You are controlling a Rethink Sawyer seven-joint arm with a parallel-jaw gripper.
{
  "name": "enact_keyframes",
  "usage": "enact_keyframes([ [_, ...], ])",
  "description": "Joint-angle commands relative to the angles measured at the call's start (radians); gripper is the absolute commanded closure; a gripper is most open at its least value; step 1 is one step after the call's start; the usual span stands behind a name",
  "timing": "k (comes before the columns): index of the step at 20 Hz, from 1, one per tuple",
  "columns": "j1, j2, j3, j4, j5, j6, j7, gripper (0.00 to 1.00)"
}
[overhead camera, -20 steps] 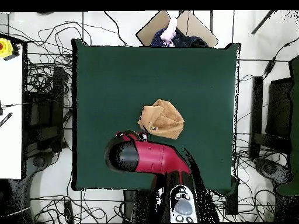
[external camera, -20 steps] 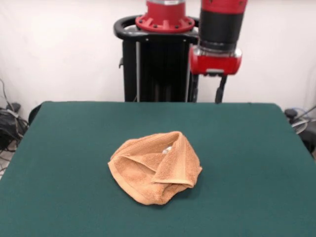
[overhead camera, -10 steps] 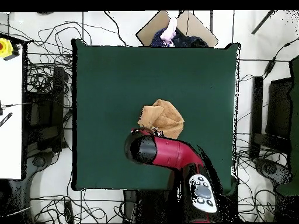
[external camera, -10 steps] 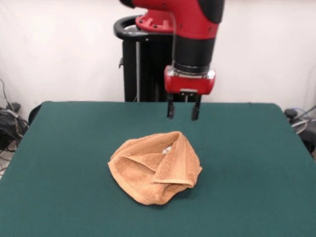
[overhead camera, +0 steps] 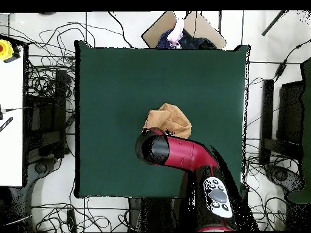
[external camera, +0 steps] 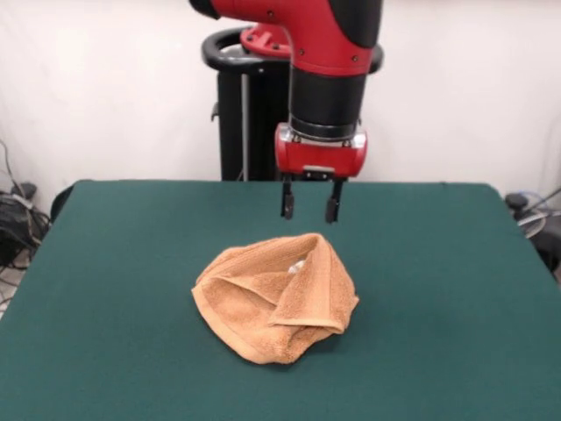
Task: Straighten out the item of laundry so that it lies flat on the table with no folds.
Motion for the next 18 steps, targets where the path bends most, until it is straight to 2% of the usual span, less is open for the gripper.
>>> enact_keyframes([
  [1, 0.021, 0.023, 0.064, -0.063, -0.013, 0.083, 0.087, 0.0],
  [5, 0.046, 0.043, 0.05, -0.104, 0.028, 0.089, 0.143, 0.0],
  [10, 0.046, 0.082, 0.069, -0.133, 0.048, 0.069, 0.156, 0.0],
  [13, 0.027, 0.137, 0.091, -0.139, 0.042, 0.009, 0.147, 0.0],
  [18, 0.024, 0.186, 0.069, -0.171, 0.028, -0.073, 0.165, 0.0],
])
